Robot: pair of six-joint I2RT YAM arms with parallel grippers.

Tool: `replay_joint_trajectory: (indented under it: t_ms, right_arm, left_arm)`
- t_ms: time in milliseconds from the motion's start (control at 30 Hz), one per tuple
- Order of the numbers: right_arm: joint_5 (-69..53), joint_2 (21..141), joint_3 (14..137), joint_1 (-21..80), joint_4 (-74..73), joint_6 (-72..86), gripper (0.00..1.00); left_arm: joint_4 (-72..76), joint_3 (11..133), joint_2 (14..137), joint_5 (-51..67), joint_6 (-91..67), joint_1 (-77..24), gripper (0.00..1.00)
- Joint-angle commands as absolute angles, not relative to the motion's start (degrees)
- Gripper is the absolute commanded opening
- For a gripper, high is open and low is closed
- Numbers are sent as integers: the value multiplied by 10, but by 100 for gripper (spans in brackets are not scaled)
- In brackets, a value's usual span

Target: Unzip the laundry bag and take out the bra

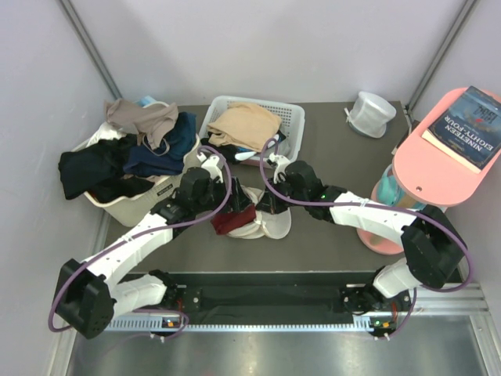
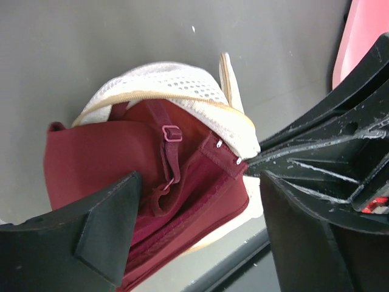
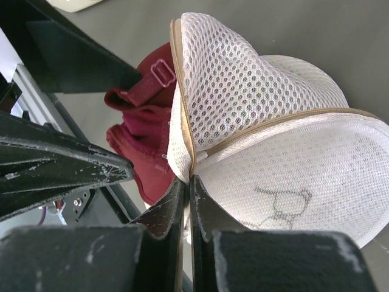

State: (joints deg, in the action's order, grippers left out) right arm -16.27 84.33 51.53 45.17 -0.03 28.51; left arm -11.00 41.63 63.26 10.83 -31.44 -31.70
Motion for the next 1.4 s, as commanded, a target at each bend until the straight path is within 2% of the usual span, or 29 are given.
replay_joint_trajectory:
  t_ms: [0, 200, 333, 500, 600, 633, 833, 867, 967, 1067, 1100, 1200, 1367]
  right_arm:
    - [-172, 825, 543, 463, 25, 281, 0]
    - [-174, 826, 541, 463, 25, 284, 0]
    - [-176, 825, 543, 463, 22, 285, 0]
    - [-175, 824, 544, 464, 18, 283, 0]
    - [-177, 825, 545, 464, 18, 282, 0]
    - [-176, 825, 546, 463, 16, 282, 0]
    - [-167, 830, 556, 463, 4, 279, 0]
    - [-164, 831, 559, 464, 2, 277, 0]
    - [-155, 833, 568, 464, -23, 270, 0]
    - [-150, 834, 576, 465, -39, 263, 0]
    - [-147, 835, 578, 464, -45, 258, 0]
    - [-130, 845, 591, 465, -81, 246, 0]
    - [-102, 842, 597, 466, -101, 242, 0]
  left_arm:
    - [-57, 409, 634, 92, -264, -319, 87]
    - [-49, 407, 628, 104, -215, -319, 93]
    - [-91, 411, 654, 121, -203, -319, 93]
    - [-73, 387, 644, 100, -203, -318, 96]
    - [-52, 380, 649, 125, -210, -318, 92]
    - [-50, 383, 660, 140, -214, -317, 83]
    - [-41, 381, 676, 196, -246, -318, 47]
    - [-40, 379, 674, 194, -250, -318, 37]
    - [-33, 373, 670, 194, -261, -318, 26]
    - [-15, 364, 671, 202, -278, -318, 9]
    - [-6, 362, 672, 207, -283, -318, 0]
    - [16, 362, 678, 210, -298, -318, 0]
    - [-58, 395, 699, 155, -263, -317, 0]
